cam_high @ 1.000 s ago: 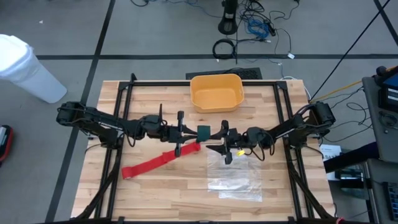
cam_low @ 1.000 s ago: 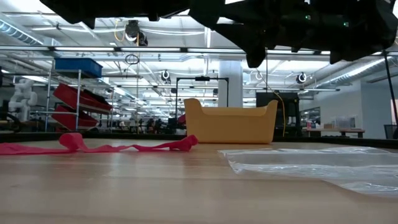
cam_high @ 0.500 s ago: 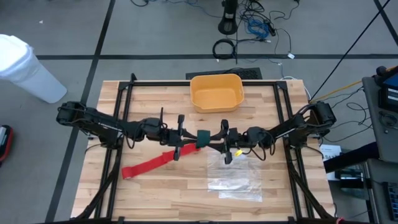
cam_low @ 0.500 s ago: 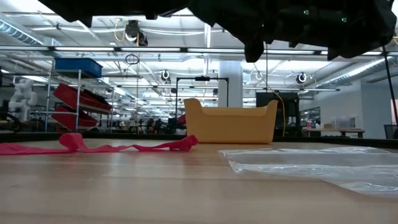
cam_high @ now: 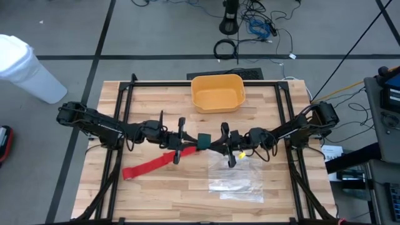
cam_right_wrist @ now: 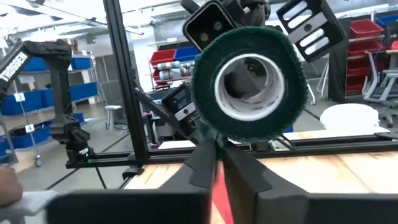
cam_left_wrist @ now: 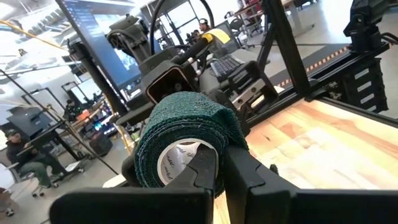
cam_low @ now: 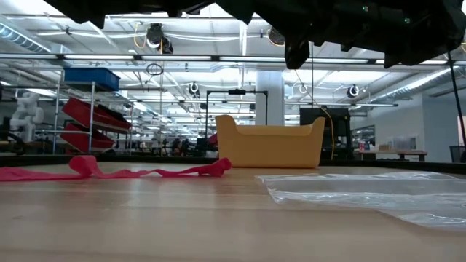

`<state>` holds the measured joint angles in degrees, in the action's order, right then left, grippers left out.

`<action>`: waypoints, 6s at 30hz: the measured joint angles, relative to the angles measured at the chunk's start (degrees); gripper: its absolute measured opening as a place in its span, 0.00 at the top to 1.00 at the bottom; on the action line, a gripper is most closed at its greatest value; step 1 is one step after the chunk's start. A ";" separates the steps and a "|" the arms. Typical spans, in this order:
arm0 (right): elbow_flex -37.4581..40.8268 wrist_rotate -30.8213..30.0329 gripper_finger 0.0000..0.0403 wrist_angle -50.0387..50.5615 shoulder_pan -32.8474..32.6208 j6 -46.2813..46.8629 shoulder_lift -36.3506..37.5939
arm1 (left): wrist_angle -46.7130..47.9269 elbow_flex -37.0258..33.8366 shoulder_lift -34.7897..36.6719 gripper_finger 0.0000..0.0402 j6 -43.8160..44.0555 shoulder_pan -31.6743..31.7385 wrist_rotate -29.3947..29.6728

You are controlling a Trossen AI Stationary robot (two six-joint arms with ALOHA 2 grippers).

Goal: Roll bandage
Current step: Roll the green bandage

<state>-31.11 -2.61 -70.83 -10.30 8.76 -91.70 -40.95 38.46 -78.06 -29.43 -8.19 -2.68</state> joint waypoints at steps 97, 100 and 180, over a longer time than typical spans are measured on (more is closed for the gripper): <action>2.40 -7.81 1.00 -1.36 5.36 12.29 -0.46 | -7.19 0.00 -3.28 0.97 10.99 -1.56 15.20; 2.43 -8.19 1.00 0.92 6.18 13.66 -0.74 | -7.67 0.00 -3.28 0.97 10.99 -1.68 14.23; -11.47 -47.88 1.00 12.91 -11.91 -81.28 -0.28 | -10.34 -0.11 -2.91 0.97 62.20 3.68 9.96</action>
<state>-42.59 -50.49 -57.92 -22.21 -72.52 -91.98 -51.29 38.35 -80.97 32.77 -4.51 7.28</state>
